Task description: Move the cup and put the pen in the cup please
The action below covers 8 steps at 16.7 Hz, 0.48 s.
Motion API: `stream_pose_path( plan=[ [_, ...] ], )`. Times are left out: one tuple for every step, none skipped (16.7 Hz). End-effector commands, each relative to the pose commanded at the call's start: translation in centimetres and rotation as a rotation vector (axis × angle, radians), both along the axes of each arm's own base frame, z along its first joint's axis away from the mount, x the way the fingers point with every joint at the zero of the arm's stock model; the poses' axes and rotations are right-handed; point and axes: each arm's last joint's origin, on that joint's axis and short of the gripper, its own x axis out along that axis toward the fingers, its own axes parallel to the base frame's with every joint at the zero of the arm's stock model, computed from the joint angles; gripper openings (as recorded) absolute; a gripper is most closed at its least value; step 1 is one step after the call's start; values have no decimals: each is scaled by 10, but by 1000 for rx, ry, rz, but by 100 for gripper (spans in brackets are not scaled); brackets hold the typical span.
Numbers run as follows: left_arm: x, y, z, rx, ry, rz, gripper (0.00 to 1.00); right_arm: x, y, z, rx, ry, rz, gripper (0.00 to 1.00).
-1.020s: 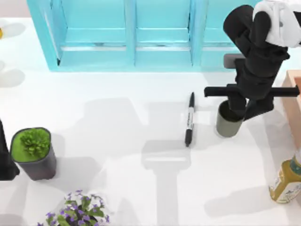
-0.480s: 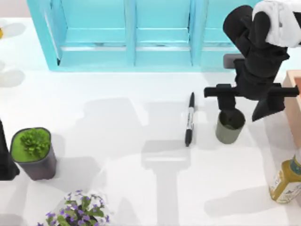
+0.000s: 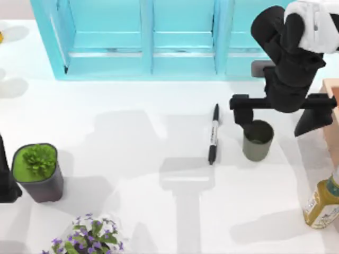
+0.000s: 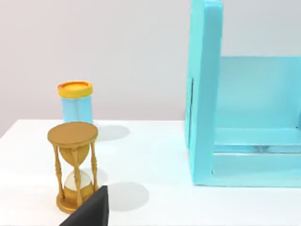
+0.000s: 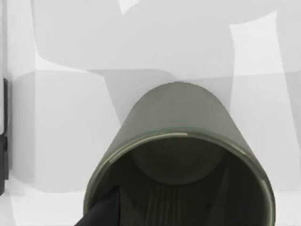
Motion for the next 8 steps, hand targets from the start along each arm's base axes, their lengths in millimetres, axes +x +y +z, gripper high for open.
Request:
stream_pose_path(
  plan=[
    [0, 0, 0, 0, 0, 0, 100, 0, 0, 0, 0, 0, 0, 100],
    [0, 0, 0, 0, 0, 0, 100, 0, 0, 0, 0, 0, 0, 100],
    [0, 0, 0, 0, 0, 0, 100, 0, -1, 0, -1, 0, -2, 100],
    [0, 0, 0, 0, 0, 0, 100, 1, -1, 0, -1, 0, -2, 100],
    [0, 0, 0, 0, 0, 0, 100, 1, 0, 2, -2, 3, -2, 100],
    [0, 0, 0, 0, 0, 0, 100, 3, 1, 7, -3, 6, -1, 100],
    [0, 0, 0, 0, 0, 0, 100, 5, 2, 13, -4, 9, 0, 100],
    [0, 0, 0, 0, 0, 0, 100, 7, 3, 22, -6, 13, 1, 100]
  ],
)
